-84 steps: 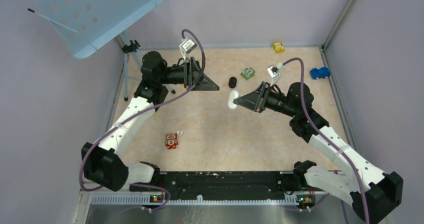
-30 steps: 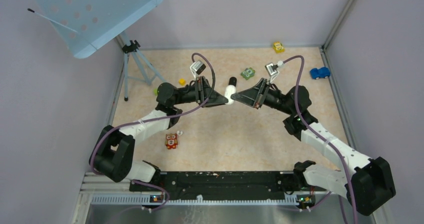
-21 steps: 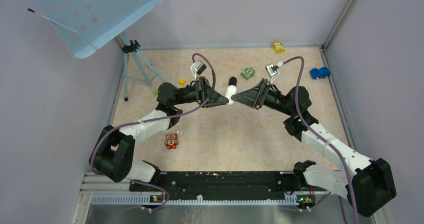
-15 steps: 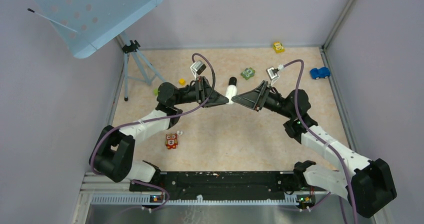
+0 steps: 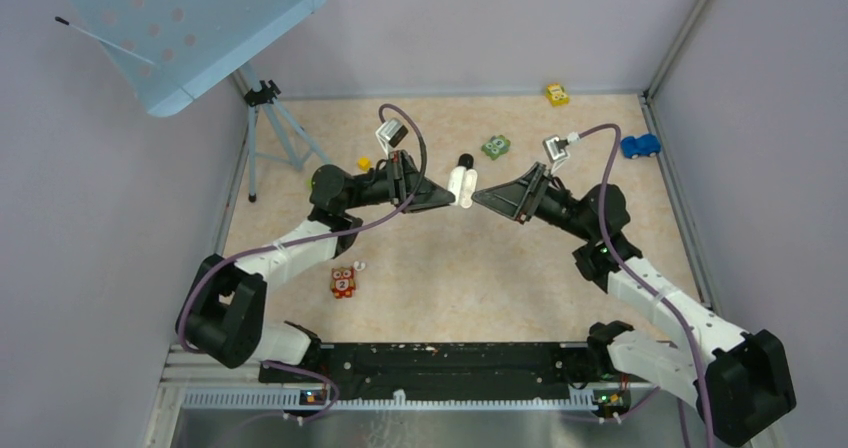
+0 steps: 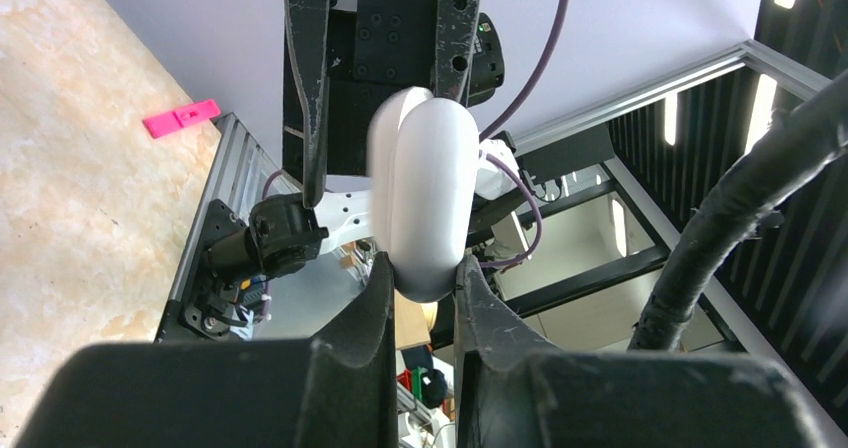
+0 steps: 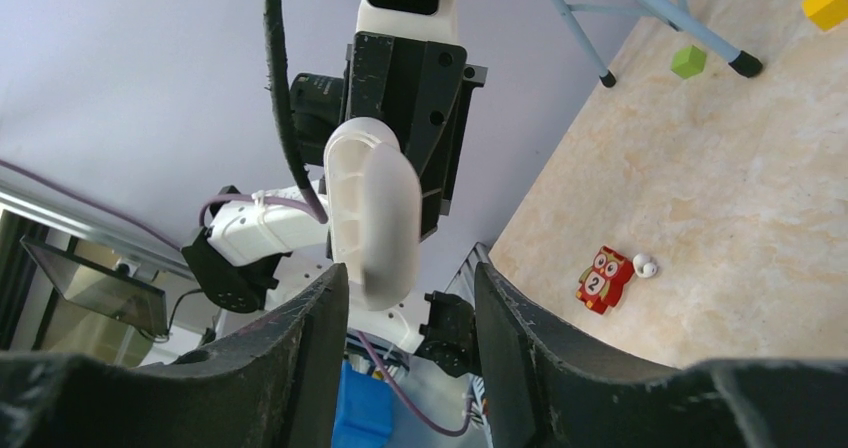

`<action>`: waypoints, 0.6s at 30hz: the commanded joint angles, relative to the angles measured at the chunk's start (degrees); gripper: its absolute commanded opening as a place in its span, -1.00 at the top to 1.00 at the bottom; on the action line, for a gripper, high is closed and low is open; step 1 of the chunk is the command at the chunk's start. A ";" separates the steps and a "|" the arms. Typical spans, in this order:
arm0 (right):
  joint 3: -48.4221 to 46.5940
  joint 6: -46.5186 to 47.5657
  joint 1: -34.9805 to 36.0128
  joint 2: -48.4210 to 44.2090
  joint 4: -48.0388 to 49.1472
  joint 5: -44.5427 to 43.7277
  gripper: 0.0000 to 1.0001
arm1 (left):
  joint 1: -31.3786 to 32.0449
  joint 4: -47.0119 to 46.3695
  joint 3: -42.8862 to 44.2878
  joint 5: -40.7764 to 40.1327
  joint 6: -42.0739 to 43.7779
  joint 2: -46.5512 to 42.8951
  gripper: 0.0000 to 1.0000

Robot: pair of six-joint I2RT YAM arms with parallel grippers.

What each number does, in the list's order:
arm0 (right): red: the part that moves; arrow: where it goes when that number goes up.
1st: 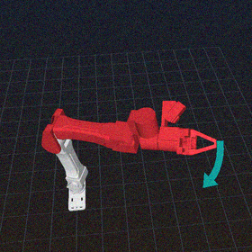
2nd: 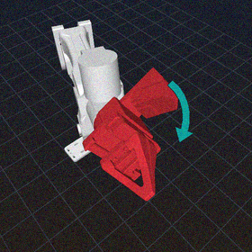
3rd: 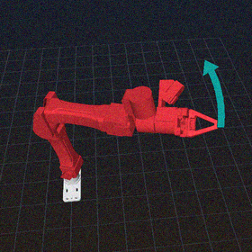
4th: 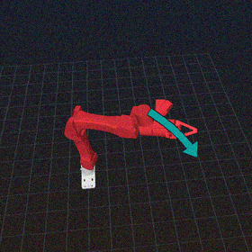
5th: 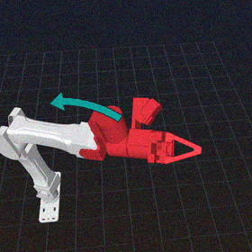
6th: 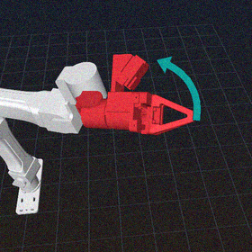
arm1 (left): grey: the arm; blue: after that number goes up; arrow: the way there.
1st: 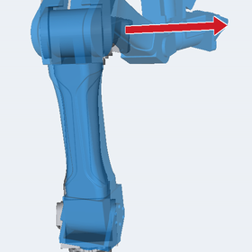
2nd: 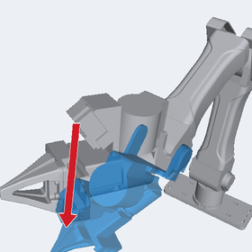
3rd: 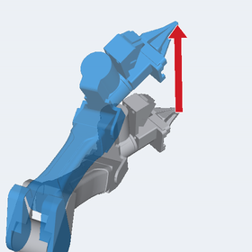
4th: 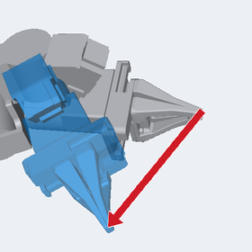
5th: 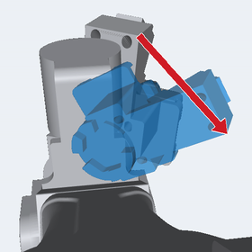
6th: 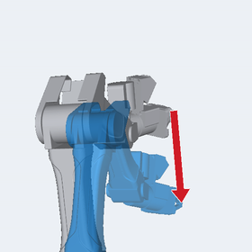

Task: Insert the wireless bluetooth earbuds into the charging case
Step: Open the charging case at the center of the board.

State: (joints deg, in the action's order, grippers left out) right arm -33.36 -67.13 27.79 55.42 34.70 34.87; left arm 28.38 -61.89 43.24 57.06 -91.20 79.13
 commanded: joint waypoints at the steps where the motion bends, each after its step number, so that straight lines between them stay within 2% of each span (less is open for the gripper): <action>1: -0.49 1.39 -1.39 -1.90 0.32 1.24 0.07 | -0.49 -3.86 0.64 -0.88 0.30 -2.29 1.00; 5: -0.18 2.40 -1.76 -2.54 1.80 2.54 0.00 | -0.67 -4.73 0.62 -0.42 -0.33 -2.28 1.00; 9: 1.88 -0.32 -1.92 -2.40 12.13 4.31 -0.19 | -0.84 -6.90 0.90 -0.28 -2.41 -1.87 1.00; 12: 2.69 -3.55 -2.60 -0.92 19.25 6.51 -0.30 | -0.92 -10.89 2.26 2.29 -7.22 -0.28 1.00; 18: 2.33 -8.62 -4.05 3.90 31.94 11.69 -0.34 | -1.50 -23.23 5.49 7.39 -18.36 4.56 1.00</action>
State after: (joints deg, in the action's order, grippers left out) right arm -30.37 -71.96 24.82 56.60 52.90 41.95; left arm 27.62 -72.25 45.47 61.08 -101.25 81.36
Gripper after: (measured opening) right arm 0.660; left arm 0.220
